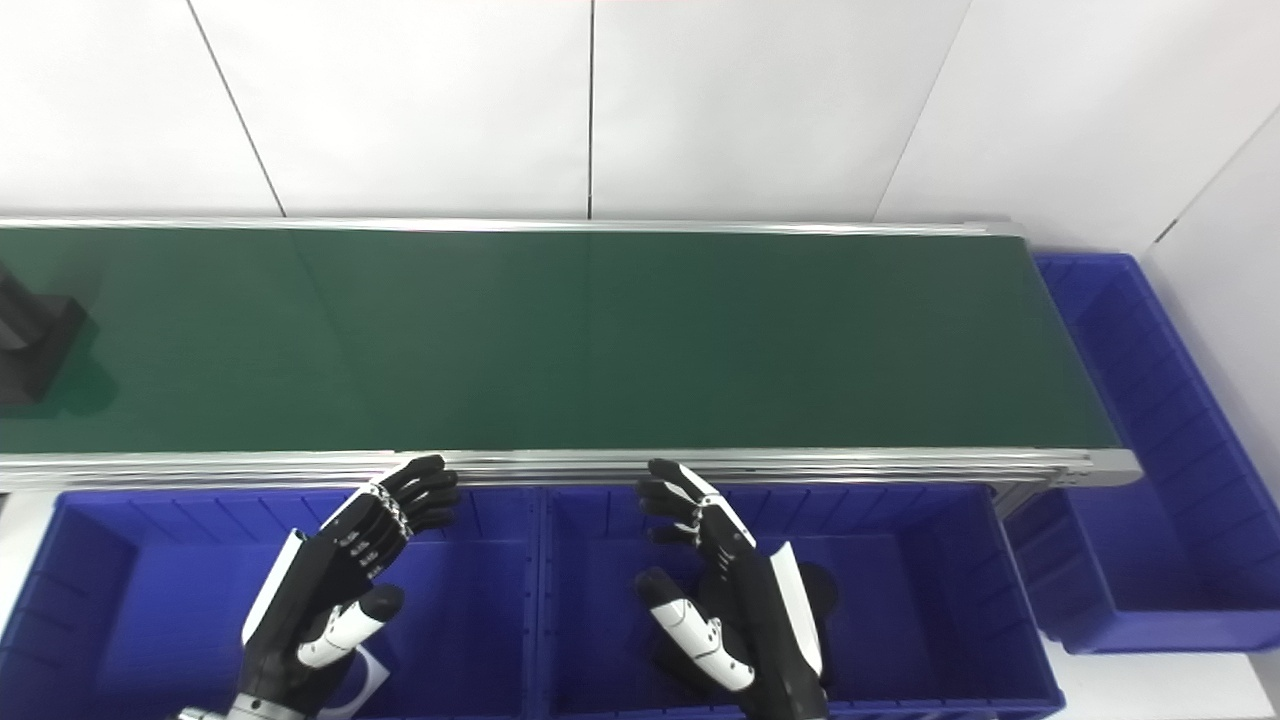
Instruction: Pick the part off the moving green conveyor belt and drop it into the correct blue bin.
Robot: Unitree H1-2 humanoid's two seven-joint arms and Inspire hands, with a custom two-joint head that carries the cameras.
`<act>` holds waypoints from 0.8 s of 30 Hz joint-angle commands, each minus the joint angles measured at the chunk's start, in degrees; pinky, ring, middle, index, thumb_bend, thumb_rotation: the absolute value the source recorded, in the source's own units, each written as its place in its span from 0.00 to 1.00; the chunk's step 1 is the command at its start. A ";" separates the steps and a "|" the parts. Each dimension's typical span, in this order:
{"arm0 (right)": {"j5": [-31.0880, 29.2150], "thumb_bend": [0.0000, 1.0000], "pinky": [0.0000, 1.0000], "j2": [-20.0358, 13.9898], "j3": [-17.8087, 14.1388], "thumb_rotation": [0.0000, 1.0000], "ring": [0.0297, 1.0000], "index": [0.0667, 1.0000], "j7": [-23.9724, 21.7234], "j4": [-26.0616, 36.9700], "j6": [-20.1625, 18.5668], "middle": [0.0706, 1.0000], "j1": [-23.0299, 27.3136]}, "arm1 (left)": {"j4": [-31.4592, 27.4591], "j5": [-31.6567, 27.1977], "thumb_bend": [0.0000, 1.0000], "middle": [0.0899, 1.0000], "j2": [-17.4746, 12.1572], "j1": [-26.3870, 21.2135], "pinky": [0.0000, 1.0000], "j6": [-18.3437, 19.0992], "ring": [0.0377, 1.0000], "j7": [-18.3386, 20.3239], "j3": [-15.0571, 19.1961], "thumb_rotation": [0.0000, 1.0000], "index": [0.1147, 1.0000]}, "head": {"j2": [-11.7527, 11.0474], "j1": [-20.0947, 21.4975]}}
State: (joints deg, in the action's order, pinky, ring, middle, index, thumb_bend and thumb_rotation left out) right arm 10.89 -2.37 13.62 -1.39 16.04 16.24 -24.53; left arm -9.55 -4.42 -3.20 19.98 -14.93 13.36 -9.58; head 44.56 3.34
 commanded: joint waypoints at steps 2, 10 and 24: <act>-0.13 0.58 0.67 0.06 -0.10 0.75 0.76 0.84 -0.03 1.64 1.83 0.78 -0.16 | -1.55 0.29 0.93 0.79 0.24 0.21 0.77 -1.99 0.78 -0.46 -0.30 0.64 0.79 | 0.02 -0.11; -0.17 0.58 0.68 0.09 -0.06 0.75 0.77 0.84 0.04 1.73 1.95 0.78 -0.34 | -0.81 0.28 0.93 0.79 -0.26 0.18 0.77 -2.28 0.78 -0.10 -0.68 0.64 0.79 | -0.45 -0.21; -0.15 0.57 0.66 -0.09 -0.34 0.75 0.76 0.84 0.40 1.04 3.64 0.78 -0.31 | 0.88 0.98 0.93 0.78 -0.41 0.11 0.76 -3.70 0.77 -0.13 -1.28 0.62 0.79 | -2.21 -3.13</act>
State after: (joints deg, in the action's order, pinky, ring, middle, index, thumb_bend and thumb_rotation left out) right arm 10.89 -2.48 13.42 -1.32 16.01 16.40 -24.62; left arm -7.79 -3.98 -3.45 19.99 -16.53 13.41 -10.65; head 42.28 0.27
